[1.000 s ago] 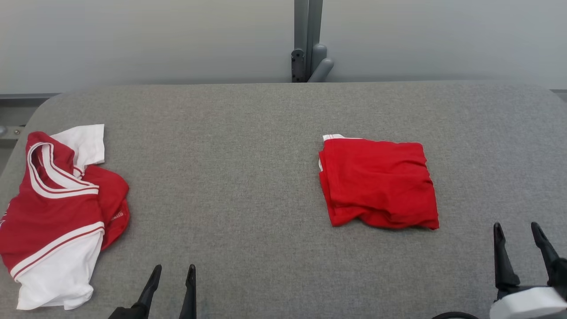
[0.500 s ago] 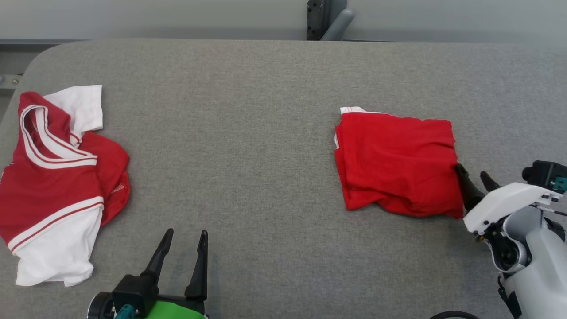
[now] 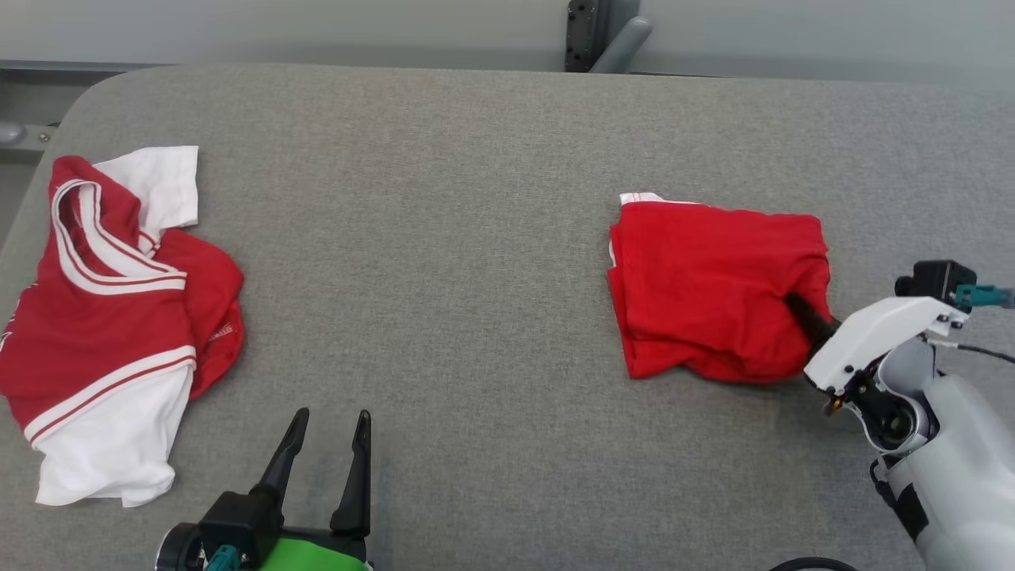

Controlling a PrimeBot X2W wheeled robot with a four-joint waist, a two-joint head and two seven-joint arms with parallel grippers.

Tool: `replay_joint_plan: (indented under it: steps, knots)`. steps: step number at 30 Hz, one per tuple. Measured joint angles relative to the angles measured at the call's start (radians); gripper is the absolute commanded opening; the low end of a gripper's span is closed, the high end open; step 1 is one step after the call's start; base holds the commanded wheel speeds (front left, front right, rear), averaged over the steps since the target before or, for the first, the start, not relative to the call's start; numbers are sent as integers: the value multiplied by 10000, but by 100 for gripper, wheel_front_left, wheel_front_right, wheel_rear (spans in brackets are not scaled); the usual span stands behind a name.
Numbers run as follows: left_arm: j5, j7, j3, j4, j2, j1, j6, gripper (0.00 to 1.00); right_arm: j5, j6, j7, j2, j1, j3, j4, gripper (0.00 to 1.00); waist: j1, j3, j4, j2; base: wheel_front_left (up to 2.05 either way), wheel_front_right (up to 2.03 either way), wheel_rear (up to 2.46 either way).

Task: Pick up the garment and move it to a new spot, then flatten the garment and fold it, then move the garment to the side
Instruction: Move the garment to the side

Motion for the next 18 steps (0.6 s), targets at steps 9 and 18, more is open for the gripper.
replay_joint_plan:
  steps: [9, 18]
  knots:
    - [102, 0, -84, -481, -2, -1138, -15, 100, -1091, 0, -21, -2019, -1558, 660, 198, 0, 0, 814, -600, -2, 0, 0, 0]
    - [105, 0, -428, -842, -6, -2040, -52, 100, -2924, 0, 25, -4144, -3144, 27, 1582, 0, 1, 2491, -990, -1, 0, 0, 0]
